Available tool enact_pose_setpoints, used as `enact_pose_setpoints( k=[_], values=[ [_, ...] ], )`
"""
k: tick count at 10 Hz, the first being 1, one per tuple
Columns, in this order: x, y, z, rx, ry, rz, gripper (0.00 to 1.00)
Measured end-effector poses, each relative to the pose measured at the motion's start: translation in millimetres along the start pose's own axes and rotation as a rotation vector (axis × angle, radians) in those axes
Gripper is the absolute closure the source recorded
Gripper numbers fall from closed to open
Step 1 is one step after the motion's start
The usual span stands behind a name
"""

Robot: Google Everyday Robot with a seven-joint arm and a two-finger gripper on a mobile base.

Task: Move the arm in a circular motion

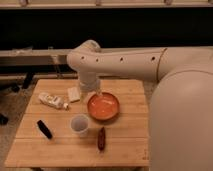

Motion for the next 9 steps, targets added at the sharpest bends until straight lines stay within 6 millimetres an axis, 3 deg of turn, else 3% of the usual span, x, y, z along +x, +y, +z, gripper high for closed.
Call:
enact_pose_setpoints(
  k=[4,7,9],
  values=[
    [6.5,-2.2,-0.5,-0.012,-0.007,0.026,0.35],
    [20.9,-27.1,-1.4,-0.029,-0.014,0.083,0.35],
    [21.5,-31.4,-1.0,-0.039,-0.017,0.096,0.35]
  ],
)
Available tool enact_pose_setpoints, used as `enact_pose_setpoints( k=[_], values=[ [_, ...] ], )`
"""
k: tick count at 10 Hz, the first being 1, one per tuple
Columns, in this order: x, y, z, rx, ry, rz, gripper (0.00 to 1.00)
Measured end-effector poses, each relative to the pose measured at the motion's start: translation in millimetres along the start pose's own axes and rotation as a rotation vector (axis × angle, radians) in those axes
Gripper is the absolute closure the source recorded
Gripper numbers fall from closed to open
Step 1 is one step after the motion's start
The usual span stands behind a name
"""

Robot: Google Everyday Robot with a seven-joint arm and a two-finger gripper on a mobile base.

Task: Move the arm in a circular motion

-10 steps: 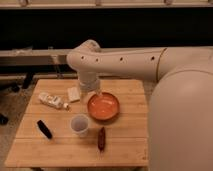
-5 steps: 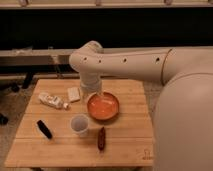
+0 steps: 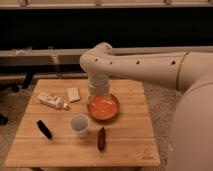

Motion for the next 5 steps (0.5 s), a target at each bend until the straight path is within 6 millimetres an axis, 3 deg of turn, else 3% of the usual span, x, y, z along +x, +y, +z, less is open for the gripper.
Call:
enact_pose_setpoints(
  k=[4,5],
  values=[
    [16.7,-32.5,-2.5,-0.004,-0.004,0.026,0.35],
    [19.4,-30.8,-2.8,-0.005,-0.005,0.023,0.35]
  ],
)
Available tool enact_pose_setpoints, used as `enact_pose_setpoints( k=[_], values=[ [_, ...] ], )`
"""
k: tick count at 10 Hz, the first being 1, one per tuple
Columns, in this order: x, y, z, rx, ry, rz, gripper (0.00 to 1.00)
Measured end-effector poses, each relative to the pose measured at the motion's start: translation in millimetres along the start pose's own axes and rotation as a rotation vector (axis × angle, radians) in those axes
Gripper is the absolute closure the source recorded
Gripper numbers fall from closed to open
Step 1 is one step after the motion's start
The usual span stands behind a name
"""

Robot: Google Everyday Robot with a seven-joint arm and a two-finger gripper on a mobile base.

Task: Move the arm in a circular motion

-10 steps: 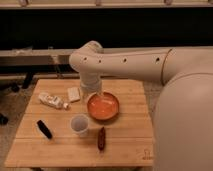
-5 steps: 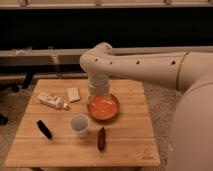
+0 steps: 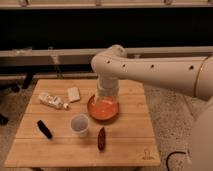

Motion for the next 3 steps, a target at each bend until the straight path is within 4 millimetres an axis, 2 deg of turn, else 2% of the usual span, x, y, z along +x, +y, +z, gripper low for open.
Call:
enact_pose_setpoints(
  k=[2,3],
  values=[
    [-3.6,8.1,0.0,-0.005,-0.003,-0.004,0.35],
    [-4.6,3.0,-0.1,-0.004,-0.004,-0.005,0.35]
  ],
)
